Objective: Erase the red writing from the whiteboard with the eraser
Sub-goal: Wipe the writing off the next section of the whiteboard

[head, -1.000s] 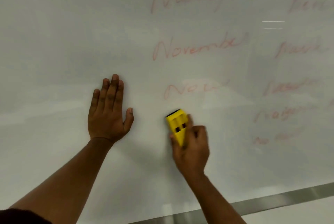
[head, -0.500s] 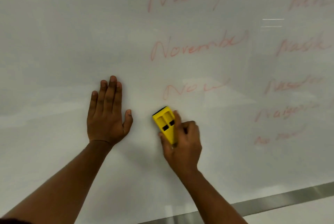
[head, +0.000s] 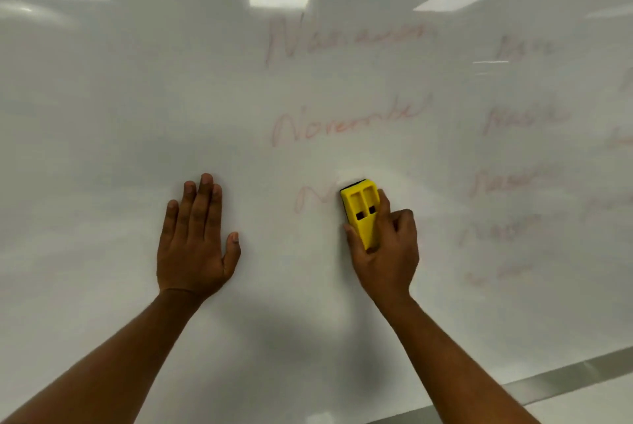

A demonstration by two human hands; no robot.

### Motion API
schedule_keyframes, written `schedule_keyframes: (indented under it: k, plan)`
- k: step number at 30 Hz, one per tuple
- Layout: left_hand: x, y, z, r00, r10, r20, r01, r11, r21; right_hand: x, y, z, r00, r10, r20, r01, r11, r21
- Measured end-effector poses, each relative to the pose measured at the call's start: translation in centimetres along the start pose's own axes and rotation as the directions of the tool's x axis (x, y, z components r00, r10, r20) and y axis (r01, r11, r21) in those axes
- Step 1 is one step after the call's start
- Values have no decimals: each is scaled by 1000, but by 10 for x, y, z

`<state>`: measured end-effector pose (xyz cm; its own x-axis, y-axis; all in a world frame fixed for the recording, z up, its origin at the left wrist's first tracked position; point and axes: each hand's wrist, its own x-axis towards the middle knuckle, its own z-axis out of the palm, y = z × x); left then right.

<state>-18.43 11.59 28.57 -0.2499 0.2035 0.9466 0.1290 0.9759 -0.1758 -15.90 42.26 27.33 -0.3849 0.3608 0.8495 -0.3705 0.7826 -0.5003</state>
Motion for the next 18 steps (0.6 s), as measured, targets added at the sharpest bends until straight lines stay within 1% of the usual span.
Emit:
schedule_keyframes:
  k: [1, 2, 3, 4, 5, 6, 7, 8, 10, 11, 12, 13, 14, 16, 17, 18]
  plan:
    - [0, 0, 0, 1000, 2, -1, -2, 1000, -3, 3, 7, -3, 998, -55, 25, 55, 998, -10]
    - [1, 0, 0, 1000, 1, 0, -1, 1000, -4, 13, 16, -9, 999, -50, 14, 50, 999, -21]
    - [1, 0, -1, 1000, 2, 1, -2, 1000, -5, 25, 24, -14, 999, 7, -31, -8, 1000, -29]
    - [2, 0, -1, 1000, 3, 2, -3, 1000, -5, 40, 29, -19, 991, 106, -83, -109, 994, -20]
    - [2, 1, -1, 1000, -1, 3, 1, 1000, -5, 53, 31, -21, 969, 206, -134, -208, 978, -3]
    - [2, 0, 0, 1000, -2, 0, 2, 1000, -5, 61, 28, -20, 947, 274, -166, -276, 961, 10]
    - [1, 0, 0, 1000, -1, -6, 1, 1000, -6, 62, 21, -16, 943, 278, -182, -280, 960, 13]
    - [0, 0, 1, 1000, 2, -13, -2, 1000, -6, 58, 11, -11, 960, 218, -175, -219, 976, 11]
    - [0, 0, 1, 1000, 8, -16, -8, 1000, -6, 35, -5, -1, 996, -28, -90, 25, 999, -40]
    - [0, 0, 1, 1000, 6, -13, -6, 1000, -6, 24, -6, -1, 987, -158, -25, 155, 985, -75]
    - [0, 0, 1, 1000, 4, -8, -4, 1000, -6, 22, -2, -3, 969, -245, 30, 247, 964, -100]
    - [0, -1, 1, 1000, 3, -5, -3, 1000, -7, 27, 4, -7, 962, -270, 47, 274, 955, -118]
    - [0, -1, 1, 1000, 2, -2, -2, 1000, -6, 36, 9, -11, 974, -225, 30, 227, 966, -124]
    - [0, 0, 1, 1000, -1, -2, 1, 1000, -5, 61, 13, -18, 997, -11, -73, 6, 998, -69]
    - [0, 0, 1, 1000, -3, -2, 3, 1000, -3, 71, 10, -19, 988, 89, -127, -94, 995, -35]
    - [0, 0, 1, 1000, -6, -1, 6, 1000, -1, 75, 3, -16, 977, 139, -163, -145, 989, -24]
